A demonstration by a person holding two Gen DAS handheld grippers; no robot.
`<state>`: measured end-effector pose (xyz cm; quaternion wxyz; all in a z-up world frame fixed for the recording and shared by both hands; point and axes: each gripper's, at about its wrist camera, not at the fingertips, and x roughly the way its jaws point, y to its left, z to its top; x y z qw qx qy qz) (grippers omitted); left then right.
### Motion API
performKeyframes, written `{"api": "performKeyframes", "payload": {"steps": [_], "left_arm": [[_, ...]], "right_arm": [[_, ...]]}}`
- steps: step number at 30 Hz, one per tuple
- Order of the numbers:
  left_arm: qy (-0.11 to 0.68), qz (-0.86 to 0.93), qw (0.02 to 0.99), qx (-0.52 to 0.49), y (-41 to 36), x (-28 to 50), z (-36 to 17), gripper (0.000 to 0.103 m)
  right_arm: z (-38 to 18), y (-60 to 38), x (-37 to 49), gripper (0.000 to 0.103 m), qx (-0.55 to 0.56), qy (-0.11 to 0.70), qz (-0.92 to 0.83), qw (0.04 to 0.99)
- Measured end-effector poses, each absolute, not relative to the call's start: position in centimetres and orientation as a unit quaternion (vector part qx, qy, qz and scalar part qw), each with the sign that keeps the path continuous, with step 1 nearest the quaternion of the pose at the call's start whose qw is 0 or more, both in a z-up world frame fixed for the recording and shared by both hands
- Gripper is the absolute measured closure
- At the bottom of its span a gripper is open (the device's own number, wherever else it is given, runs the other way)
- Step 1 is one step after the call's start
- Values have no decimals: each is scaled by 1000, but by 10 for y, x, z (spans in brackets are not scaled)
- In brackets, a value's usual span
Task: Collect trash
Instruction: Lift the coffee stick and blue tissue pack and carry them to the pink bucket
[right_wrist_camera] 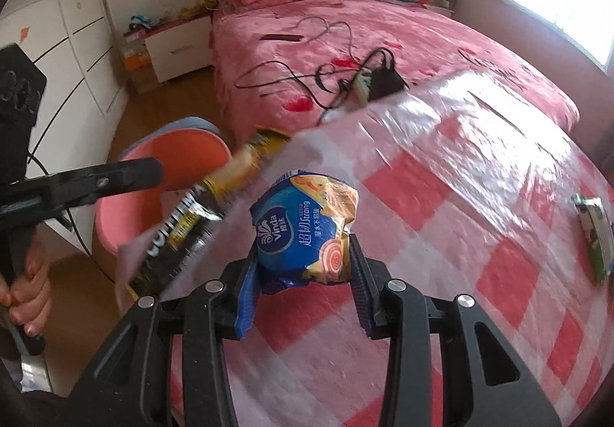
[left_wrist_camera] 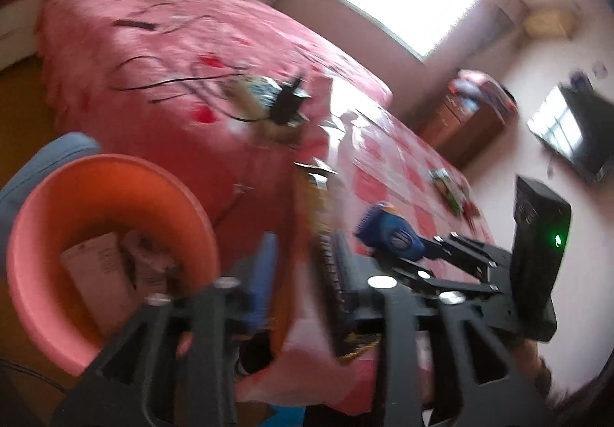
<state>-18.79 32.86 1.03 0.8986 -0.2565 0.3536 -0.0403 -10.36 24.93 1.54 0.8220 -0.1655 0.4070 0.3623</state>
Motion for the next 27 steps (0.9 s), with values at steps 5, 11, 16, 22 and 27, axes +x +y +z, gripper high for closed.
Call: {"api": "performKeyframes", "payload": {"steps": [5,11,16,22,27], "left_arm": [[377,-53,901,-209,304,-159,7,47],[412,-28,890,-195,299,-125,-6,48],[419,-18,882,-216,302,-121,-15,72],[404,-2,883,-240,308,-129,-13,82],[387,3,883,-264,317,-136,-11,83]], "right_arm": [[12,227,-99,61,-154,409,349,829],[11,214,-99,61,-139,405,349,833],[12,209,-99,61,-125,404,355,834],[13,208,-101,61,-122,404,361,832],[13,214,-102,61,-121,408,364,829]]}}
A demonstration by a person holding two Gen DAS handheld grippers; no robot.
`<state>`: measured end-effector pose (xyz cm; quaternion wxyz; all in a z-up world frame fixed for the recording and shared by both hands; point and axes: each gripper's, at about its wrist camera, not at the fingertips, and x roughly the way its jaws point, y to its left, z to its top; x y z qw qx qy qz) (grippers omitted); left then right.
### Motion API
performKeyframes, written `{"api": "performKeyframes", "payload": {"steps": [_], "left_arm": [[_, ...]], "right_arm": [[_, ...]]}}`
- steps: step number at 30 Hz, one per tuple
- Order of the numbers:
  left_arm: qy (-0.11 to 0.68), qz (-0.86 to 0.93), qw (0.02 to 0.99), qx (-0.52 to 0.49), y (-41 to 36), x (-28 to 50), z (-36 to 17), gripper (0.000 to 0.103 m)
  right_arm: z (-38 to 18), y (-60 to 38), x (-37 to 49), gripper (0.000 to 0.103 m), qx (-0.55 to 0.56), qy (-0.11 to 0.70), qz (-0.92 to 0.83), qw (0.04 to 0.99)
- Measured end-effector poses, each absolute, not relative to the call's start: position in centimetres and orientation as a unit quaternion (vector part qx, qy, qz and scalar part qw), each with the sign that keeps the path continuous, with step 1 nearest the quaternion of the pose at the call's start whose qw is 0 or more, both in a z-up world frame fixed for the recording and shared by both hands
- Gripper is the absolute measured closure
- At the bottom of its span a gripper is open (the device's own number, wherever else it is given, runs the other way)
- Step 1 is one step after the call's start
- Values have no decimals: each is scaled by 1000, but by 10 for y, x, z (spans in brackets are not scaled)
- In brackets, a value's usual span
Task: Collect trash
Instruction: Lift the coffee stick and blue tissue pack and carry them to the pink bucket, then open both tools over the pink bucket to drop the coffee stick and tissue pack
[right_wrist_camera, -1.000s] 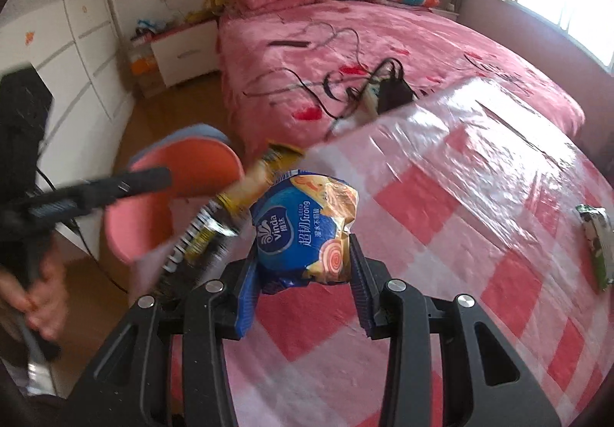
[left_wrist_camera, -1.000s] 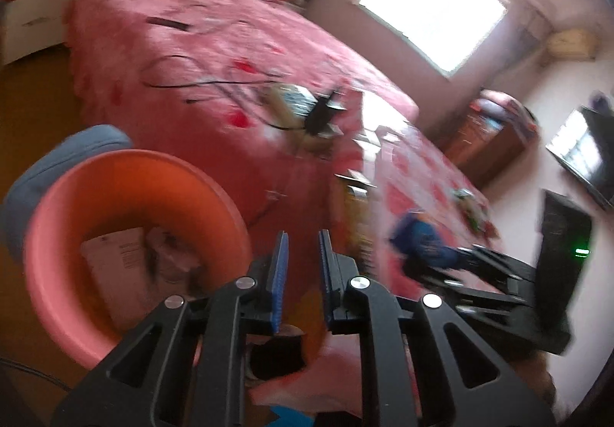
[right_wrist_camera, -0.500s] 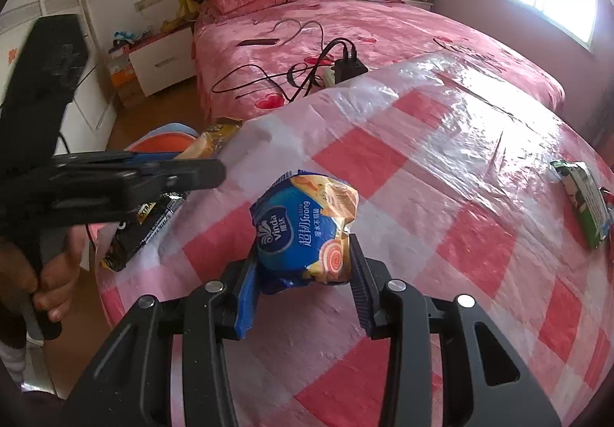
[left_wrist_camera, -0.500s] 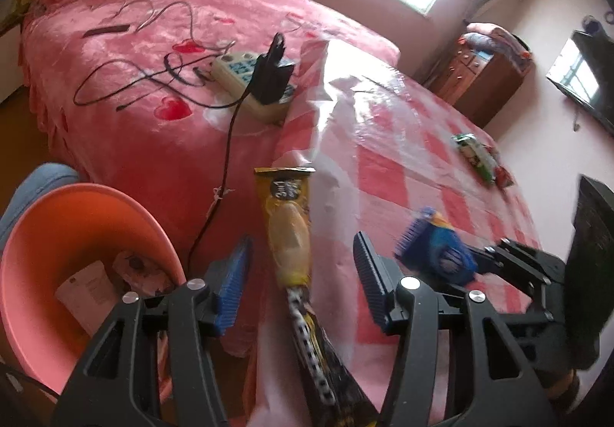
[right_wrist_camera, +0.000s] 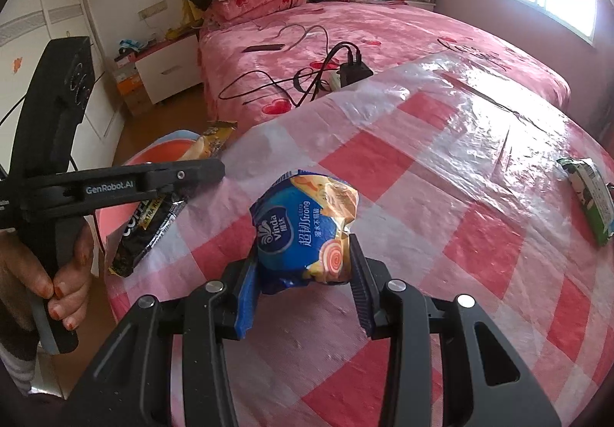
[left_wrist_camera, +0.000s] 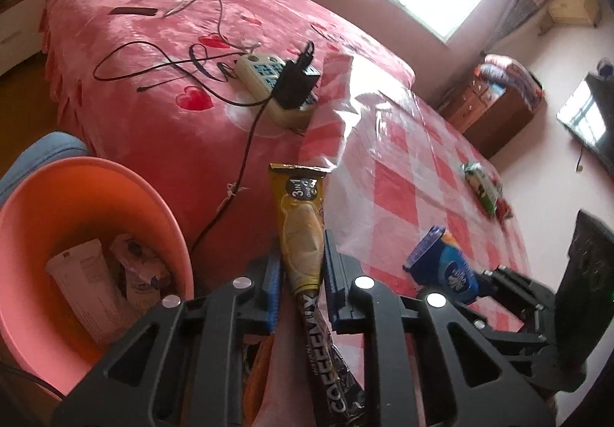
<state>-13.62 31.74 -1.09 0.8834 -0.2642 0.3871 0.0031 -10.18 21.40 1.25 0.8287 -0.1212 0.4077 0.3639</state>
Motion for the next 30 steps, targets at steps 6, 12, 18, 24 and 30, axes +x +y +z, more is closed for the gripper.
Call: {"api": "performKeyframes", "payload": {"steps": [6,12,18,24,30], "left_arm": [[369,21,884,-286,341,-151,-7,83],[355,56,884,-299,373,-172,-8,83],[348,106,874,-322,411,-195,-19,83],[352,149,860,-338,438,-211,-37,82],[356,182,853,-335,447,-221,-47,40]], "right_arm": [[13,227,-105,61,-126,410,374,822],[20,258,-108,61,-127,409,409,806],[32,312,-125,60,-149,388,464,782],[25,367,-134,36,-166,383,505,756],[18,355,-126,18,-134,404,483,765]]}}
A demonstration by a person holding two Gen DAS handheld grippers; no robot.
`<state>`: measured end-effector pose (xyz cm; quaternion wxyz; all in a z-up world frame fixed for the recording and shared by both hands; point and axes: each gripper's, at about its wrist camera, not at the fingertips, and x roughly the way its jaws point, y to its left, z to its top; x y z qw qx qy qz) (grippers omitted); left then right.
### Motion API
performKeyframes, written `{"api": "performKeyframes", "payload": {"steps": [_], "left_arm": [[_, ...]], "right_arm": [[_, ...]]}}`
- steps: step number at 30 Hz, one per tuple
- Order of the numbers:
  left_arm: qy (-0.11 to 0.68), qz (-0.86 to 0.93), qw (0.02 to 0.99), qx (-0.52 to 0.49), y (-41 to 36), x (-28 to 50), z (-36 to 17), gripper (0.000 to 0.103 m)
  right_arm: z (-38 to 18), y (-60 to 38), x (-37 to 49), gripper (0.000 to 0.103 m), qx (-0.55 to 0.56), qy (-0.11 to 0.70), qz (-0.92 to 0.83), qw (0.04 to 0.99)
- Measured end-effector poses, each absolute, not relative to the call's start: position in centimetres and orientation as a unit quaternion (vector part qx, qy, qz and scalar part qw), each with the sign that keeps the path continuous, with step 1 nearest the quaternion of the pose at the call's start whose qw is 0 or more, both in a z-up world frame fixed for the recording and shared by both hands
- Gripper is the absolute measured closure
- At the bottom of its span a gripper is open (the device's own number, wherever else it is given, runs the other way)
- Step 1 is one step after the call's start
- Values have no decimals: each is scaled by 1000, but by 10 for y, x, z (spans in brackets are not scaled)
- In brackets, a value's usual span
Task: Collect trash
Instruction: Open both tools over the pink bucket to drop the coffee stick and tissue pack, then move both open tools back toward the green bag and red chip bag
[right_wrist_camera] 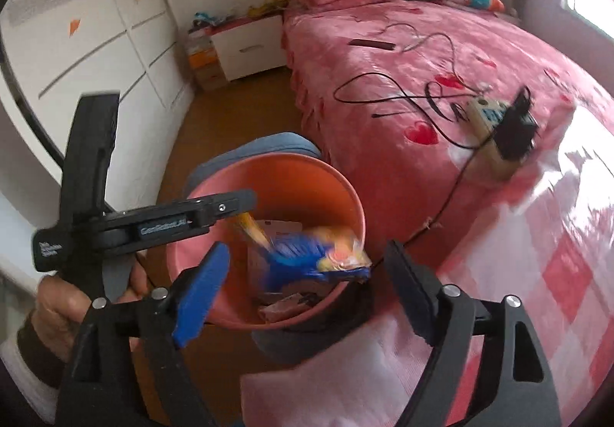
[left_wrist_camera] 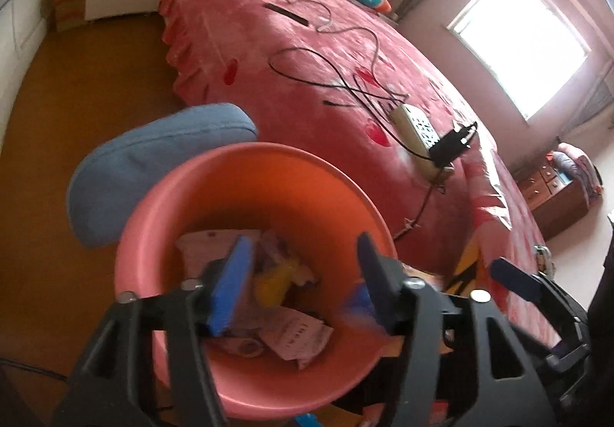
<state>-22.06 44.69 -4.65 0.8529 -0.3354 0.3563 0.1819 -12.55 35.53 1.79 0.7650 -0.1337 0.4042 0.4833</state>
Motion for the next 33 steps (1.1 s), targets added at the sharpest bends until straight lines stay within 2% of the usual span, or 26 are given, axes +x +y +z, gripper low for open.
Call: {"api": "performKeyframes", "payload": {"steps": [2,12,22,33], "left_arm": [[355,189,854,-330,447,-221,-45,32],[343,184,872,-298,427,-222,-18,22],[342,150,890,-262,387,-213,9,19],[339,117,908,-219,333,-203,41,15]], "right_arm": [[24,343,-121,13,-115,401,473,776],[51,267,-111,12,-45,378,425,821],[34,208,-111,11,-19,401,379,834],[44,162,-116,10,-3,385,352,853]]}}
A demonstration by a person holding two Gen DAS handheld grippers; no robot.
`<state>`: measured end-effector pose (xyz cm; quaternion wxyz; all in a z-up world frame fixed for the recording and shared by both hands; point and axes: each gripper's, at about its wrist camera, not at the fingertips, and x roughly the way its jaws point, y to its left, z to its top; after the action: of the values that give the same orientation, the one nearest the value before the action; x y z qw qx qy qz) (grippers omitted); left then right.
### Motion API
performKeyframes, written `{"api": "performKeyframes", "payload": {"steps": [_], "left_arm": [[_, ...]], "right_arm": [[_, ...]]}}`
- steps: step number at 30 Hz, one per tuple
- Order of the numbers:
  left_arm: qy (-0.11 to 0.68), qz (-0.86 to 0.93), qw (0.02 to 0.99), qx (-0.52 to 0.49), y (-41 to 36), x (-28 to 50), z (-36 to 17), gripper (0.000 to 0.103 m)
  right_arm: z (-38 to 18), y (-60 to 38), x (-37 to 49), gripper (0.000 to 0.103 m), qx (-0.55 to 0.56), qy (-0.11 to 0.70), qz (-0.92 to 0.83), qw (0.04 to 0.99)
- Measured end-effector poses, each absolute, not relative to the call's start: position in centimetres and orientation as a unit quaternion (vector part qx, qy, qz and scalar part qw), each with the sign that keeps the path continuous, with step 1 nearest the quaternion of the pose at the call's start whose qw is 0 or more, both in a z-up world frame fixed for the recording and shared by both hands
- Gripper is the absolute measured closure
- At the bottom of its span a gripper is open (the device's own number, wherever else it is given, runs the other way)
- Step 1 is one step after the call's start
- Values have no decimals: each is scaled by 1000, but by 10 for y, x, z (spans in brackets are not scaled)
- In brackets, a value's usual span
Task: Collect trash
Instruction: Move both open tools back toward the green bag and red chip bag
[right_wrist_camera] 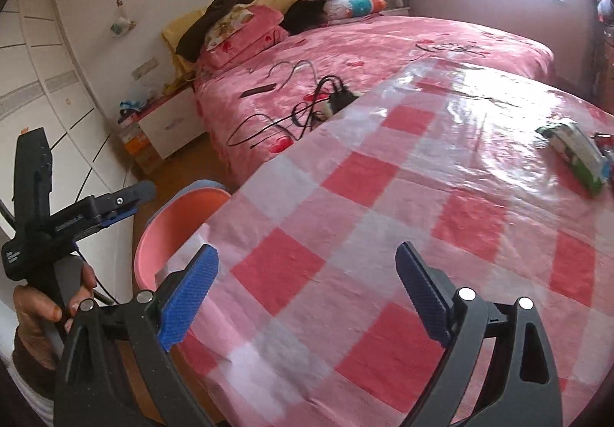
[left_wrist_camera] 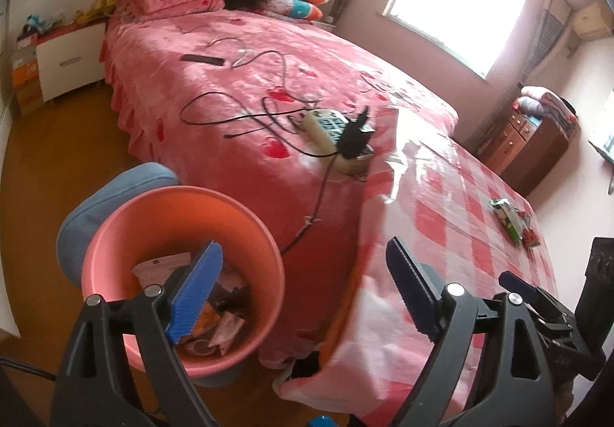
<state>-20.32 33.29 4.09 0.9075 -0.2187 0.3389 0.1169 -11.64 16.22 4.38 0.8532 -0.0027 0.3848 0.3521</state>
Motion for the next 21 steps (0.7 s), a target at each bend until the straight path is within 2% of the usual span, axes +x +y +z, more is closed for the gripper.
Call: {"api": "performKeyframes", "payload": {"steps": [21], "left_arm": [[357,20,923,-144,213,-166,75,15]], "right_arm": [[52,54,-114,10,51,381,285,878]]}}
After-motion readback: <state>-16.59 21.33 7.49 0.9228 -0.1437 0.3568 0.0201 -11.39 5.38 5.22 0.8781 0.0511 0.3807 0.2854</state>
